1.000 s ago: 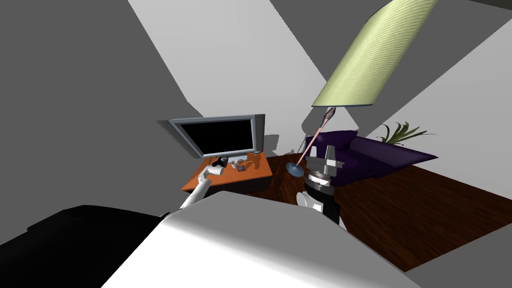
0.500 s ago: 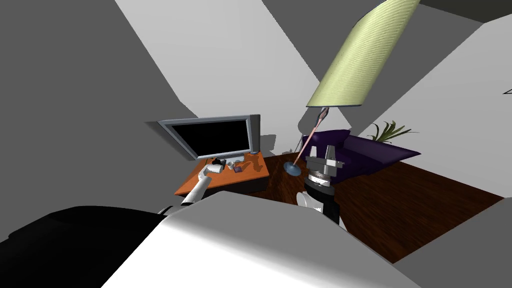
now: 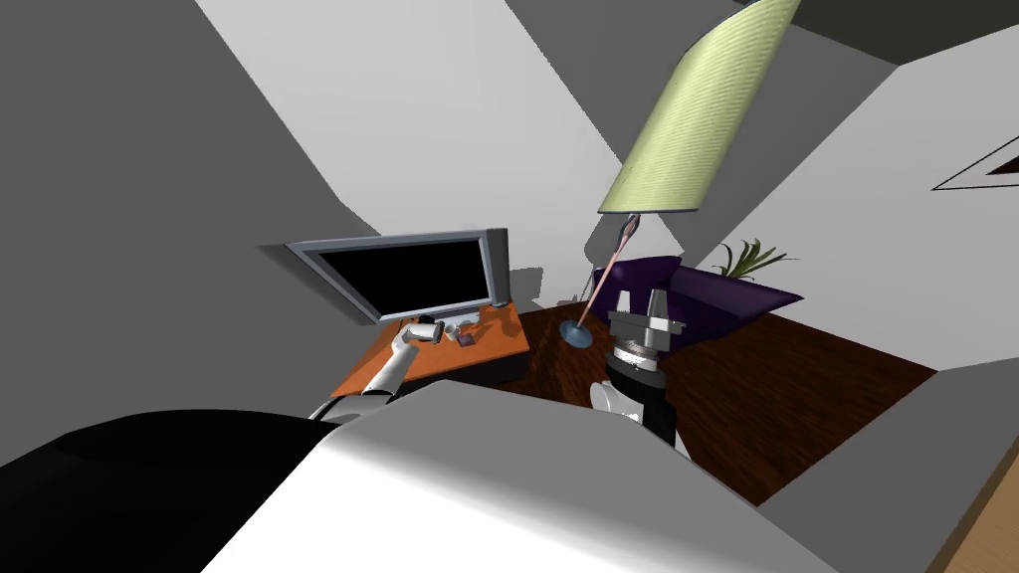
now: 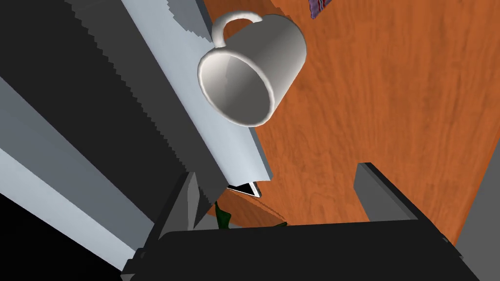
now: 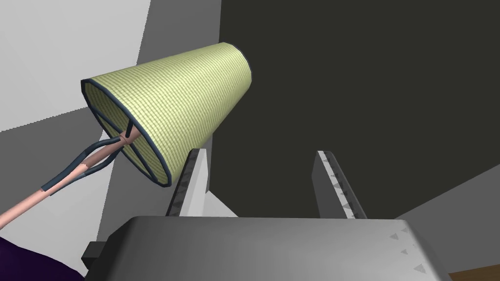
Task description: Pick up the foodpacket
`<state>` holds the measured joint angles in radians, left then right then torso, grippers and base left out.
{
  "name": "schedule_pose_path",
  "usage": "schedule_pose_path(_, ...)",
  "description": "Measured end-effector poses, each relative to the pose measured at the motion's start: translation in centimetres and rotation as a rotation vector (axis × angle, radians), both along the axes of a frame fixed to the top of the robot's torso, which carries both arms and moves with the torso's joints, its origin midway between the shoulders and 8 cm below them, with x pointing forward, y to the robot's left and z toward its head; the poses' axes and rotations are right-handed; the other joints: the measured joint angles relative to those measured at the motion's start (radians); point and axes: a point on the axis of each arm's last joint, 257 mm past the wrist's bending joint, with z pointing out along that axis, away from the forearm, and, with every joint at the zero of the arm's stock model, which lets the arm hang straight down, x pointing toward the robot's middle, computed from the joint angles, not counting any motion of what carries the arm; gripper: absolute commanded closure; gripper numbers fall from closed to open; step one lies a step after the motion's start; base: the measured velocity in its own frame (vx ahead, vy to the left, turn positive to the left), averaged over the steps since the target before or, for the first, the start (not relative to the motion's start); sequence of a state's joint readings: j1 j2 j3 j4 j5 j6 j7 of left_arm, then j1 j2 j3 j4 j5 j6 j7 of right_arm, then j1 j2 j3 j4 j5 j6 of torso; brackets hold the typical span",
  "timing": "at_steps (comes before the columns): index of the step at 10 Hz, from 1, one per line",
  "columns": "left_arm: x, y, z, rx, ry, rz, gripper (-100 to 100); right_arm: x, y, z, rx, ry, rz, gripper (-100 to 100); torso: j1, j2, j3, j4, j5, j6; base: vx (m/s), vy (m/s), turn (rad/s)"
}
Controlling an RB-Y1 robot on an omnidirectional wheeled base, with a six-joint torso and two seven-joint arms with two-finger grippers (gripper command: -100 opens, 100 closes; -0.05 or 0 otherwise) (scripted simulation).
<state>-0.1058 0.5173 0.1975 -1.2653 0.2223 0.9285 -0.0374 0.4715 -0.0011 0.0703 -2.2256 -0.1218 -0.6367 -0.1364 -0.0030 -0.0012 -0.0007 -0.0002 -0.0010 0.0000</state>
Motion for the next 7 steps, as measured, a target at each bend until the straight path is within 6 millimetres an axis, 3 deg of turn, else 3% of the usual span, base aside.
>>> schedule_pose_path(7,-4.6,2.7,-2.7,-0.104,0.183,0.159,-100,0.0,0.0,0.0,0.0,0.0,0.0,0,-0.001,-0.001,-0.001,0.0,0.0,0.0,0.031,-0.047,-0.093)
